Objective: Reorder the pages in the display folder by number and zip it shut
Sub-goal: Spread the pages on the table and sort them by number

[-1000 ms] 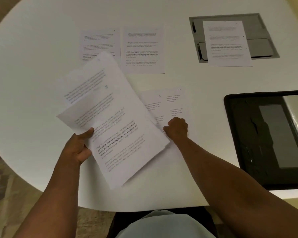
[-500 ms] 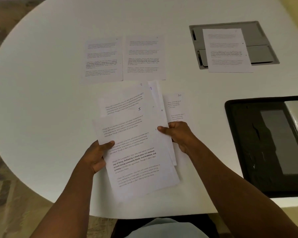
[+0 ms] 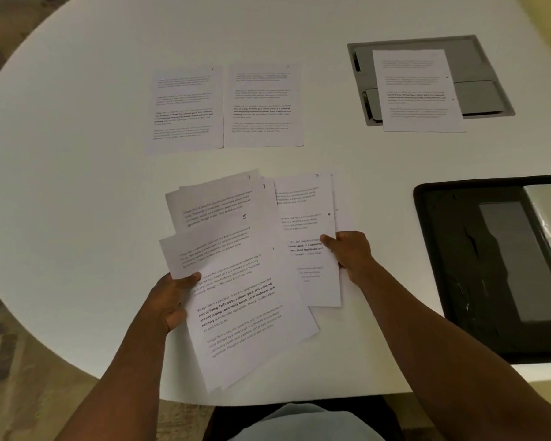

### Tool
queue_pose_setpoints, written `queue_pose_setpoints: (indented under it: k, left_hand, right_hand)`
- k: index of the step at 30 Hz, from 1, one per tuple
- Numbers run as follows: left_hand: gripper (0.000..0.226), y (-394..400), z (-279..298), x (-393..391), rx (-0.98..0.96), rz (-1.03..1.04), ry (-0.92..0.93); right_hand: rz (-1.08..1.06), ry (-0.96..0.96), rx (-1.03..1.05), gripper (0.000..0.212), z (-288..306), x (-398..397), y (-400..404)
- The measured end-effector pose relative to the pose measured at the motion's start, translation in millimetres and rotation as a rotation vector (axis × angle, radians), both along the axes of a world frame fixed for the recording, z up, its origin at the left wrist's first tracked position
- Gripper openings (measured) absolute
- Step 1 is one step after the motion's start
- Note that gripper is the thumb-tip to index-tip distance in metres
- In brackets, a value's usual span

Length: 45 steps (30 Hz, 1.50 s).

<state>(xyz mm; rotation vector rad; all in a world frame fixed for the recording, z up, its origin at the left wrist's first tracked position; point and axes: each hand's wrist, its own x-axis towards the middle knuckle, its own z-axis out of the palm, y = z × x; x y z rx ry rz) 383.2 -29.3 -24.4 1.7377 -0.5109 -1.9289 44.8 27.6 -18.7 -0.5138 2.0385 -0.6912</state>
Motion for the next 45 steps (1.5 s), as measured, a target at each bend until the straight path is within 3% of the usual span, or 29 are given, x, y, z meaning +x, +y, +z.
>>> queue_pose_setpoints:
  k: [2,5,7,10,16,21,29,36,45]
  left_hand:
    - [0.042,0.6,3.1,0.5,-0.020,0.012,0.030]
    - [0.033,-2.6,10.9,1.2,-0.035,0.028,0.061]
    - [0.033,-7.7,15.0,-0.5,-0.036,0.025,0.079]
    - [0.042,-21.2,18.4,-8.8,-0.055,0.012,0.080]
    - [0.058,-51.2,23.3,-36.6,-0.090,-0.023,0.113]
    - [0.057,-68.4,15.3,-48.0,-0.103,-0.063,0.106]
    - [0.058,-90.8,-8.0,-57.8,-0.084,-0.029,0.109]
    - [0.039,-100.3,-21.0,-74.7,-0.113,-0.007,0.076]
    - [0.050,-98.9,-18.6,-85.4,-0.101,-0.050,0.042]
  right_hand:
    - [0.123,0.240,0.019,0.035,2.3,-2.7,1.4]
    - [0.077,0.407,-0.096,0.044,13.8,-11.8,-2.6]
    - [-0.004,0.405,-0.189,0.046,23.7,-23.3,-11.9]
    - [-0.090,0.349,-0.246,0.033,37.4,-44.1,-32.1]
    - [-0.118,0.299,-0.302,0.021,60.8,-104.3,-92.0]
    - [-0.084,0.226,-0.269,0.034,59.5,-167.2,-148.6]
    - [-0.046,0.175,-0.227,0.033,29.9,-236.8,-241.3]
    - [0.007,0.270,-0.191,0.038,-4.7,-260.8,-290.2]
    - [0.071,0.557,-0.070,0.051,-12.8,-282.4,-306.9]
